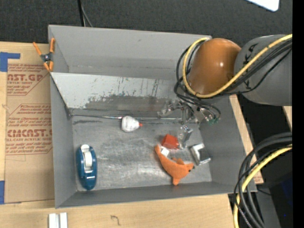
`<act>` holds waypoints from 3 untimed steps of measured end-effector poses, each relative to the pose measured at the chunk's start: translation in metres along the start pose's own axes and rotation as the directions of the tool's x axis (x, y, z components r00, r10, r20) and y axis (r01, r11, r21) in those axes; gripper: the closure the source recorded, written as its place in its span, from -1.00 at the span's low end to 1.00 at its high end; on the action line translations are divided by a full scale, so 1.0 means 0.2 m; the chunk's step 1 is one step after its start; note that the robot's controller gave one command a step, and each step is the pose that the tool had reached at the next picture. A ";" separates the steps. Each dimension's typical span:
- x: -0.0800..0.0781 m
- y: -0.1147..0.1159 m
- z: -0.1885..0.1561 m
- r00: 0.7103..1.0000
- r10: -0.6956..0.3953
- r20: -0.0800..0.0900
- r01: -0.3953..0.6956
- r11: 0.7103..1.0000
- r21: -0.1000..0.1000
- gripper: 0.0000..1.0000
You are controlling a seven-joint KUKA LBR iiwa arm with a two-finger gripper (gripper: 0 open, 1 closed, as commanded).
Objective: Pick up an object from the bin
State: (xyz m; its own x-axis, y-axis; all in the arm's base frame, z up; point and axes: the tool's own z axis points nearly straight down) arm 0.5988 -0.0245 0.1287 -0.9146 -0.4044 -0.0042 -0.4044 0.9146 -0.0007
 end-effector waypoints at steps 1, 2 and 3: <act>0.02 0.02 0.01 1.000 -0.028 -0.002 0.028 1.000 -0.001 -1.00; 0.07 -0.07 0.28 0.946 -0.324 0.001 0.324 0.946 -0.003 1.00; 0.07 -0.07 0.28 0.946 -0.324 0.001 0.324 0.946 -0.003 1.00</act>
Offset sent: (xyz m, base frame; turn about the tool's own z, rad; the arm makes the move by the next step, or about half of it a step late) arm -0.0087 -0.0206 -0.0587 -0.3313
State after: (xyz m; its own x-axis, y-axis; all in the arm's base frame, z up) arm 0.5920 -0.0426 0.0732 -0.7344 -0.6787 -0.0051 -0.6788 0.7344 0.0008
